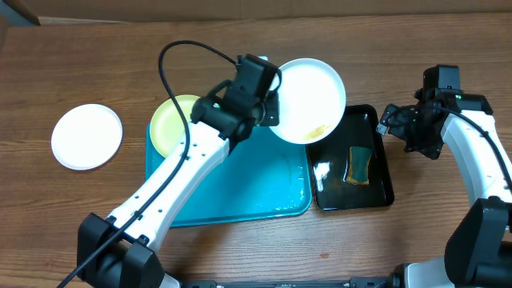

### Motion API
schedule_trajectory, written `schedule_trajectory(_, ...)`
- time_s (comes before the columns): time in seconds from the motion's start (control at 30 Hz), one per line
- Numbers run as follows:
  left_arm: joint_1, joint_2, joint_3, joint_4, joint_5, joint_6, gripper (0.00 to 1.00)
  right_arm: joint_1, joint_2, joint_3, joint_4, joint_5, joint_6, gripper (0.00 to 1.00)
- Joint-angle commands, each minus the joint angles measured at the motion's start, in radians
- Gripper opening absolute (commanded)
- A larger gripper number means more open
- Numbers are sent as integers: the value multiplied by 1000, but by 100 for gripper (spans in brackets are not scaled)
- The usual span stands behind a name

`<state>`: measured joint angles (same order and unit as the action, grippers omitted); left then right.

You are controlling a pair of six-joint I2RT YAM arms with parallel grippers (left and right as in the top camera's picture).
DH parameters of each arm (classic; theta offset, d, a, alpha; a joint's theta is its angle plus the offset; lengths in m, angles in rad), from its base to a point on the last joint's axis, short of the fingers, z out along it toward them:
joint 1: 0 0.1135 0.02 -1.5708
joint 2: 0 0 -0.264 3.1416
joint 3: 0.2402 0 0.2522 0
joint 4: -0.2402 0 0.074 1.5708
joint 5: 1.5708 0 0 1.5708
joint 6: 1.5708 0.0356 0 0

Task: Clean dirty plates on tray and stack at the side
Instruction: 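Lift the white plate off the teal tray with the left gripper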

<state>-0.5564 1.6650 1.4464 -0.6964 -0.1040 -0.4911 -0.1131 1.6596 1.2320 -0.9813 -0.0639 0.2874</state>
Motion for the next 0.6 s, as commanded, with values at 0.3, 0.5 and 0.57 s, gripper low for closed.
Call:
schedule_trajectory(0.3, -98, 94, 26, 105, -203, -17, 4, 0, -8, 27, 7, -5, 1, 100)
schedule_trajectory(0.5, -159, 108, 26, 155, -328, 15, 4, 0, -8, 27, 7, -5, 1, 100)
schedule_trajectory(0.57, -193, 107, 26, 180, -386, 60, 4, 0, -8, 27, 8, -5, 1, 100)
